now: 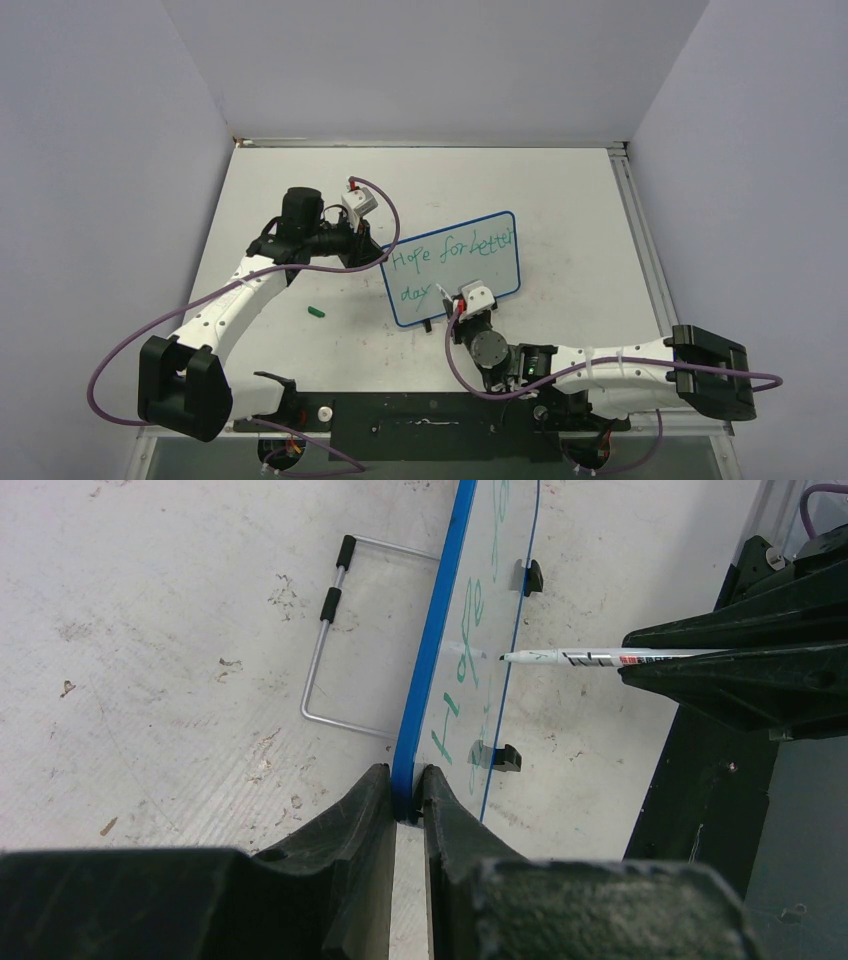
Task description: Write a sentence on the whiteboard
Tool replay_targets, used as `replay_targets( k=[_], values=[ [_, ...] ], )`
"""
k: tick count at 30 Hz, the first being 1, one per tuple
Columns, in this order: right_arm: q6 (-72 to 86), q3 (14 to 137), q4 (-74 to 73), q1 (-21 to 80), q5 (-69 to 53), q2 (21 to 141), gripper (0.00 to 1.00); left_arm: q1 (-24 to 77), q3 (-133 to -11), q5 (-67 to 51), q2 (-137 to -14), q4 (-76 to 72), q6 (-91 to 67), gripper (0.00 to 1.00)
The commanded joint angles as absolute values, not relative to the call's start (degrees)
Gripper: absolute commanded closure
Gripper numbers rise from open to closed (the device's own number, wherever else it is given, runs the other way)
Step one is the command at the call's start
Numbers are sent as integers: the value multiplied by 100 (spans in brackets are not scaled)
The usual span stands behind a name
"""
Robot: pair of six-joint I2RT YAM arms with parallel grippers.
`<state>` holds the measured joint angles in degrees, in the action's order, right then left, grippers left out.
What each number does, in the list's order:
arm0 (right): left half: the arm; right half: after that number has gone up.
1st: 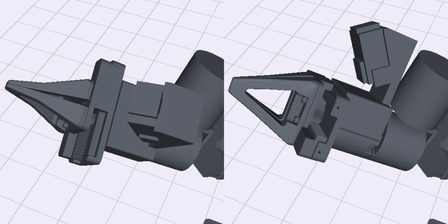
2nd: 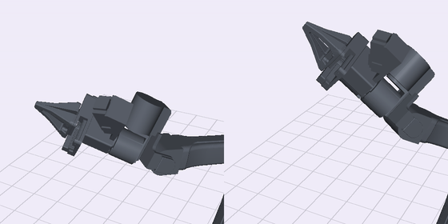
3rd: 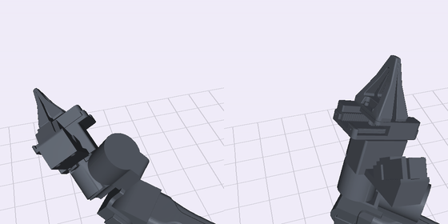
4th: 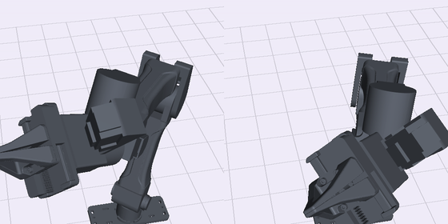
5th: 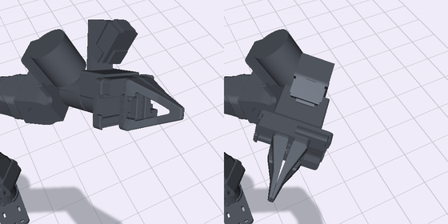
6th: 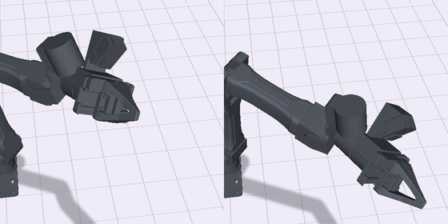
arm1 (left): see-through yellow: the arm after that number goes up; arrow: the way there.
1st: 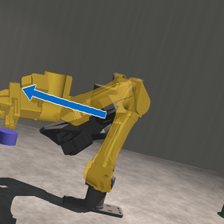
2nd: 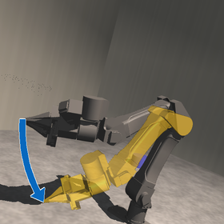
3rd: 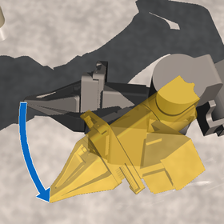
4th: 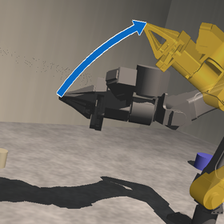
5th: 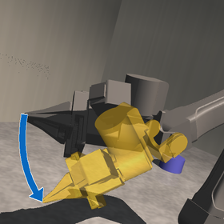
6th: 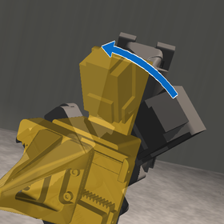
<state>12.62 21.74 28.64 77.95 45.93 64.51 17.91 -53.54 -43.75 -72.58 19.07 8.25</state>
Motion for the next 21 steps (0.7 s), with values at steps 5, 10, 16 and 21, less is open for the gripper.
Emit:
replay_targets(
  k=[5, 10, 16, 21],
  values=[
    [1170, 2193, 3146, 7678, 4679, 6470, 95, 1829, -5459, -4188, -7323, 2212, 1046, 100],
    [1149, 2219, 3203, 7664, 4590, 6572, 95, 1831, -5461, -4192, -7323, 2214, 1046, 100],
    [1193, 2215, 3177, 7672, 4517, 6619, 95, 1828, -5461, -4190, -7318, 2214, 1038, 100],
    [1331, 2216, 3035, 7723, 4476, 6623, 95, 1828, -5460, -4194, -7309, 2214, 1045, 100]
  ],
)
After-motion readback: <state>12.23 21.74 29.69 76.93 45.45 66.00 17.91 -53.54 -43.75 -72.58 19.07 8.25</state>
